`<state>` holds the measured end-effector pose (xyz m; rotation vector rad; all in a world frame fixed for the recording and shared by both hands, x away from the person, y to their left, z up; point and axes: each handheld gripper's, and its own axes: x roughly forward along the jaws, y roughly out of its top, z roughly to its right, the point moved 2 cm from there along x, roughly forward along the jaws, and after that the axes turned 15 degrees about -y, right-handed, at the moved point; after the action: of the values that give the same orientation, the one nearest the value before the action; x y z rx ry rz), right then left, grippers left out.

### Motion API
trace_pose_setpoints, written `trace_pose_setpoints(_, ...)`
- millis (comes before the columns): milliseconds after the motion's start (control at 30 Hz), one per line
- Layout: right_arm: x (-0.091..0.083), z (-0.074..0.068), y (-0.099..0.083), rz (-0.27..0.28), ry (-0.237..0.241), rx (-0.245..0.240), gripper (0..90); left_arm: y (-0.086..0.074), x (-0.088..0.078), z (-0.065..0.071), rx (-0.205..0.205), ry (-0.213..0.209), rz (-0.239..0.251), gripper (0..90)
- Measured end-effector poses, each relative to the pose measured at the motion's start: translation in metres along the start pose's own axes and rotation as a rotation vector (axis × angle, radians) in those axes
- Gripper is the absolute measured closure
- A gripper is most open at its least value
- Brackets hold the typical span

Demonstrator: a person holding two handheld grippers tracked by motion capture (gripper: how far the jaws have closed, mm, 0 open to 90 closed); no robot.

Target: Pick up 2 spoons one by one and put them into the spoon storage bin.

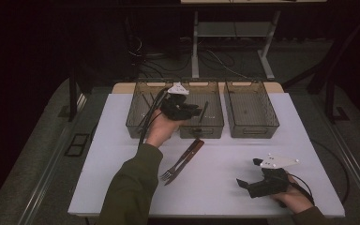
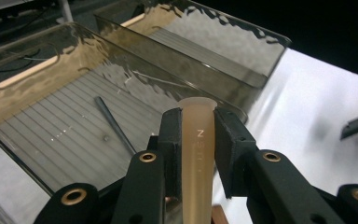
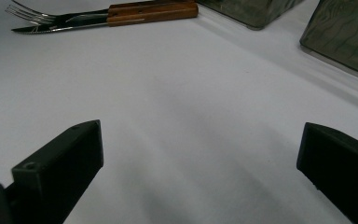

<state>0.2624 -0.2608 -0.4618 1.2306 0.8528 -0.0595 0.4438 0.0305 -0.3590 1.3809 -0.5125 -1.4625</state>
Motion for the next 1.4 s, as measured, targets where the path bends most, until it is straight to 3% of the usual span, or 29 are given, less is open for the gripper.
trace_pose_setpoints(367, -0.003, 0.003, 0.0, 0.01, -0.002, 0.01, 0.1, 0.015, 0.018, -0.017, -0.025, 0.049, 0.036, 73.5)
trace_pose_setpoints(600, -0.003, 0.005, 0.0, 0.011, -0.004, 0.015, 0.1, 0.015, 0.033, -0.025, -0.029, 0.072, 0.024, 73.4)
trace_pose_setpoints(867, -0.002, 0.003, -0.001, 0.006, 0.001, 0.01, 0.1, 0.013, 0.047, -0.035, -0.067, 0.08, 0.034, 73.4)
trace_pose_setpoints(967, -0.003, 0.003, -0.001, 0.006, 0.0, 0.011, 0.1, 0.011, 0.051, -0.037, -0.062, 0.089, -0.001, 73.3)
trace_pose_setpoints(1367, -0.004, 0.003, 0.0, 0.012, 0.004, 0.01, 0.1, 0.003, 0.063, -0.043, -0.12, 0.111, -0.043, 72.3)
trace_pose_setpoints(1400, -0.005, 0.003, 0.0, 0.012, 0.003, 0.013, 0.1, 0.003, 0.063, -0.044, -0.11, 0.113, -0.046, 72.1)
